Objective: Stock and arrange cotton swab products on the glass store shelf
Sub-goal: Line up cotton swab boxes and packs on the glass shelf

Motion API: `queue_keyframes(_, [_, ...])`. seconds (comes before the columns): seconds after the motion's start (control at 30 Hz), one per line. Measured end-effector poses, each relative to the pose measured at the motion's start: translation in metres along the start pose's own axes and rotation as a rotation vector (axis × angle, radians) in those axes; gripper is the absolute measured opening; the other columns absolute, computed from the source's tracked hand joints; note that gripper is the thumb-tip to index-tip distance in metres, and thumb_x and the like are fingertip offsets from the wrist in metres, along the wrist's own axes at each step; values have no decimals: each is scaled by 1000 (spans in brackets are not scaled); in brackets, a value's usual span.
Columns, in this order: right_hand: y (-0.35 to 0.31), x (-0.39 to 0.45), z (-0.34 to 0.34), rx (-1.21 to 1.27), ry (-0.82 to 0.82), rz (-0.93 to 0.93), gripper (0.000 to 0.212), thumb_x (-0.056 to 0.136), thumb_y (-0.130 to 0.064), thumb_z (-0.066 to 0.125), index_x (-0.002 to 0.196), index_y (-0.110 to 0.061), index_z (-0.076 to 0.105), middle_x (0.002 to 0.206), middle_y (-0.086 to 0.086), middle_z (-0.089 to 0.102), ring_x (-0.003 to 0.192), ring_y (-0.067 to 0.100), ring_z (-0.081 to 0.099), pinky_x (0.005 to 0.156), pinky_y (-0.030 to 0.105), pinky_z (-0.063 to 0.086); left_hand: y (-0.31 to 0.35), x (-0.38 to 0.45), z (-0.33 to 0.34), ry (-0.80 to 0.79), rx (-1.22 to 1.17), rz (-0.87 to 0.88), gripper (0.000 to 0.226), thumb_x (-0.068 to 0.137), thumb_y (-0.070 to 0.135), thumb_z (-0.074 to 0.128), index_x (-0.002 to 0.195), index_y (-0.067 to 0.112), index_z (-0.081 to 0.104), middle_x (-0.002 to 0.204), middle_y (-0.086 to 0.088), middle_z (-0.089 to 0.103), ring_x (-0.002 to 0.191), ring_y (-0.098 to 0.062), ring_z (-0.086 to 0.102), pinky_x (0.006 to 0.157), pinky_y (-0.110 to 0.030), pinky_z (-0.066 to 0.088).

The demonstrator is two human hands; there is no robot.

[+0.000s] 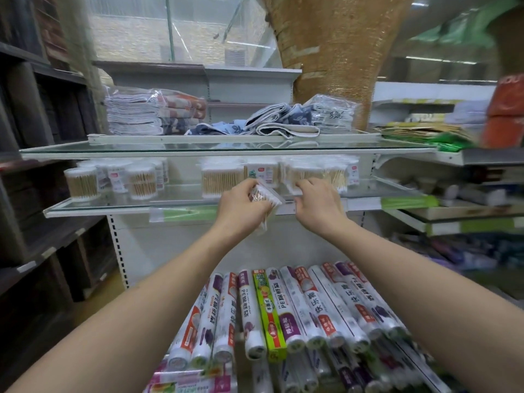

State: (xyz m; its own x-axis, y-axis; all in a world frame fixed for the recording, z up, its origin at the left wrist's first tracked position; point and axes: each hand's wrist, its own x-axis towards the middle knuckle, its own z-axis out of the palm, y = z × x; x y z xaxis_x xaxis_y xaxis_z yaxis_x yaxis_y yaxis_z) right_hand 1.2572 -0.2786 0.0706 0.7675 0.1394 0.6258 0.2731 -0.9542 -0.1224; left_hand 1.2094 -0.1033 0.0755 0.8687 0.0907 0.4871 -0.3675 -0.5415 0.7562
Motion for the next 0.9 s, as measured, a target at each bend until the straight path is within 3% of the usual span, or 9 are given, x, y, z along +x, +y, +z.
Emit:
queue_keyframes(0.1, [20,-12,-10,-11,-1,34,30,93,-22,53,118,-8,62,116,11,63,109,33,55,92,41,45,14,-8,15,-31,-20,18,19,73,20,67,80,37,62,80,8,68,76,-22,65,58,-37,54])
queue_keyframes(0.17, [34,-19,-18,-18,4,57,31,92,-22,53,120,-10,61,117,11,63,108,34,55,91,42,44,25,-12,28,-43,-25,22,14,69,24,64,79,33,62,75,7,67,74,-24,64,56,-39,53])
queue_keyframes(0.3, [68,-33,-33,-6,2,88,34,93,-22,55,125,-10,61,120,12,64,113,35,55,95,42,44,50,-20,61,-68,-12,31,22,65,28,62,87,29,64,78,3,67,75,-23,64,63,-47,58])
queue_keyframes(0.47, [124,-56,-57,-1,19,72,35,93,-23,55,125,-11,60,121,11,64,114,33,56,95,41,45,81,-29,122,-100,-25,11,23,73,17,66,94,27,67,81,4,69,76,-22,66,65,-48,60])
queue_keyframes(0.67, [216,-87,-84,-7,-6,90,32,93,-24,55,121,-10,61,119,11,64,114,33,55,95,41,45,134,-48,211,-182,-50,-15,24,78,15,62,101,21,64,83,-11,69,74,-34,69,54,-47,60])
queue_keyframes(0.77, [263,-102,-98,24,-2,128,33,92,-22,55,124,-11,61,121,10,64,115,32,55,95,40,46,157,-52,253,-205,-32,-37,23,79,16,62,101,24,60,80,-9,69,70,-31,70,62,-48,61])
queue_keyframes(0.9, [317,-118,-117,59,-23,198,36,96,-24,54,130,-13,58,126,7,62,120,28,54,96,39,47,182,-52,299,-236,-92,-81,32,81,13,65,111,22,64,92,-8,68,73,-27,69,57,-44,62])
